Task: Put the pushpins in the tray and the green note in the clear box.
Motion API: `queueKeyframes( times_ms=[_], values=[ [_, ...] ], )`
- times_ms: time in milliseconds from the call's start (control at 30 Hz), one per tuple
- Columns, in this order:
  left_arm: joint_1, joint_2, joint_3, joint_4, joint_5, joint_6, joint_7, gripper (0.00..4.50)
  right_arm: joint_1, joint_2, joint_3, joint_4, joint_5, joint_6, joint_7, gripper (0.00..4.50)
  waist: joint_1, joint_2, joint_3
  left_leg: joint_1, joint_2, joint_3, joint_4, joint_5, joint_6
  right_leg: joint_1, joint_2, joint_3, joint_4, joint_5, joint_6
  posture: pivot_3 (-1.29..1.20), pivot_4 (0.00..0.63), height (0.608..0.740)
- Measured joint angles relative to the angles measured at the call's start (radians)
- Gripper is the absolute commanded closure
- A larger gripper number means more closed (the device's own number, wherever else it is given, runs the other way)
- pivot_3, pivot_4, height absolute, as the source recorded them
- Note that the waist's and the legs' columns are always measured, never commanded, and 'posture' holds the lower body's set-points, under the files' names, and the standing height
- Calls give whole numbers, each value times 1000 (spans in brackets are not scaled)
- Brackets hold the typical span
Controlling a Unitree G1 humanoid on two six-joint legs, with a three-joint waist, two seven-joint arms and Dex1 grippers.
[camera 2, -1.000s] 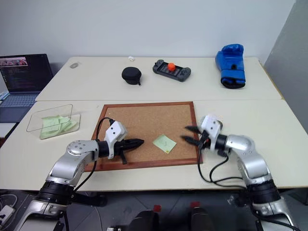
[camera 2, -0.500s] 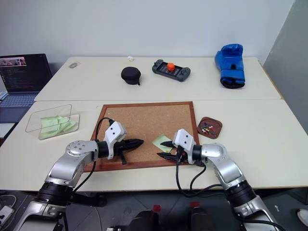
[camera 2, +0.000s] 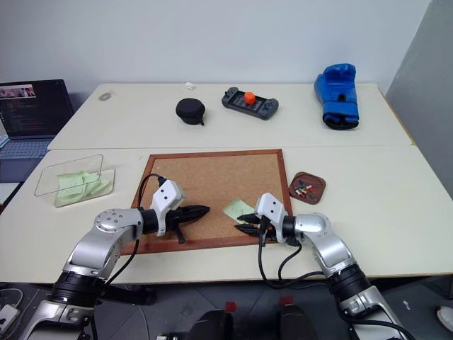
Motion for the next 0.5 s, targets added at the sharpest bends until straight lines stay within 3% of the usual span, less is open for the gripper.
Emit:
queueKeyframes(
  times_ms=[33,333,500],
  values=[
    [-1,0,0,1,0,0,-1,4500,-2,0,-1,2,-1,0,-1,4495,0,0,0,0,0,0,0,0,0,0,0,0,0,0,0,0,150,740],
    [-11,-1,-6,9,0,2,-4,4500,-9,-4,-6,5,-8,0,-5,4495,1,0,0,0,0,0,0,0,0,0,0,0,0,0,0,0,150,740],
    [-13,-4,-5,7,0,2,-1,4500,-9,-39,-23,-105,17,81,0,4495,3,0,0,-5,-1,-1,1,0,0,-4,-1,-1,1,0,0,0,150,740]
  ],
)
